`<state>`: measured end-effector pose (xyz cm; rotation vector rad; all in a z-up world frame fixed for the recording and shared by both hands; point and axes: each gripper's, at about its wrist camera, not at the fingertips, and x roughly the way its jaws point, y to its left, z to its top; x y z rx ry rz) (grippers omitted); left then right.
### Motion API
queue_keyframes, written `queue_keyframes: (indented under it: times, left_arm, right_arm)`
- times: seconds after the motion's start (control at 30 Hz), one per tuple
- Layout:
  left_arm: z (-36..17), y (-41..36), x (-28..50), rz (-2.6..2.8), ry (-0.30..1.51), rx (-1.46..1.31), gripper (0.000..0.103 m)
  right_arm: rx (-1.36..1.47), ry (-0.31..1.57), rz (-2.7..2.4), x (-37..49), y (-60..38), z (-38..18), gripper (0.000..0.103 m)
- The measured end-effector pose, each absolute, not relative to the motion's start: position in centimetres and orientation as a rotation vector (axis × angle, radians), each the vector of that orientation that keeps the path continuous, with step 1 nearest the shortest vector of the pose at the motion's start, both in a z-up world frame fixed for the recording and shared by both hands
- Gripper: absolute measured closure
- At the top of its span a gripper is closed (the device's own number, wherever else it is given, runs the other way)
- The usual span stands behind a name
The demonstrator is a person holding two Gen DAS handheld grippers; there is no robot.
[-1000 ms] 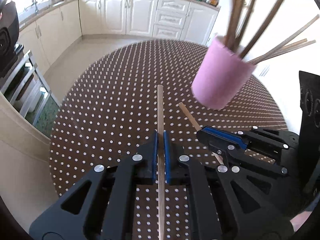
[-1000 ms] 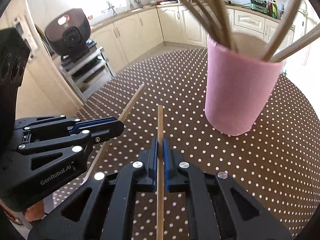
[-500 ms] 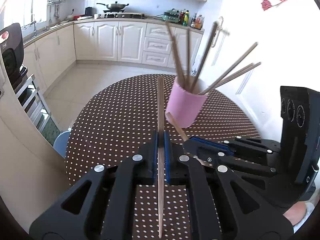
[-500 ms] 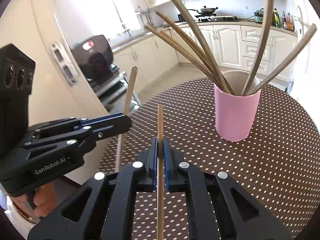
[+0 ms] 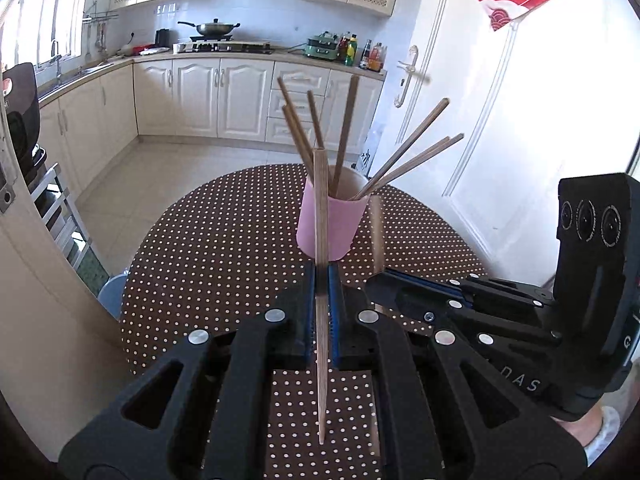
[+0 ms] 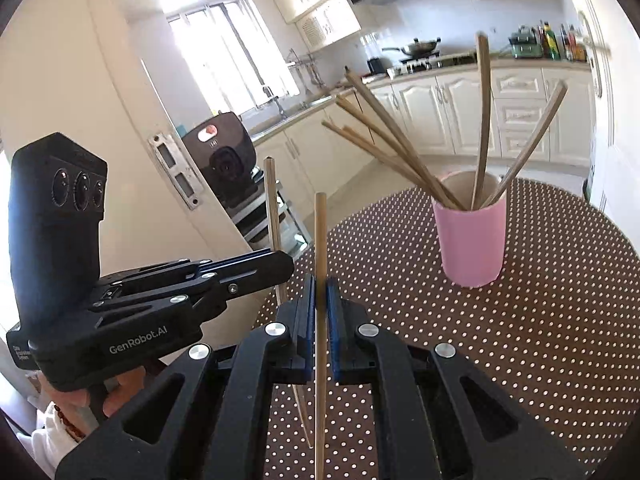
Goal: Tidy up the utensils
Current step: 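Lift both chopsticks upright and carry them over the pink cup, then lower both chopsticks into the pink cup and open both tools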
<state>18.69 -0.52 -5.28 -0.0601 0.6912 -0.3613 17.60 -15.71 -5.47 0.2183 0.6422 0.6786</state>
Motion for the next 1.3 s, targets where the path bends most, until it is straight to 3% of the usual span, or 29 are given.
queue_keyframes:
  times: [0.53, 1.0, 1.3]
  left_arm:
    - [-0.4, -2.3, 16.8, -0.389, 0.503, -0.044, 0.097]
    - [4.4, -4.9, 19.3, -0.403, 0.268, -0.053, 0.097]
    - [4.3, -5.4, 22.4, -0.369, 0.202, -0.062, 0.097]
  right_arm:
    - [0.098, 0.388, 0.45, 15.7, -17.8, -1.8, 0.098]
    - [0.096, 0.04, 0.248, 16.7, -19.6, 2.4, 0.098]
    - [0.126, -0.012, 0.207, 19.9, -20.2, 1.4, 0.098]
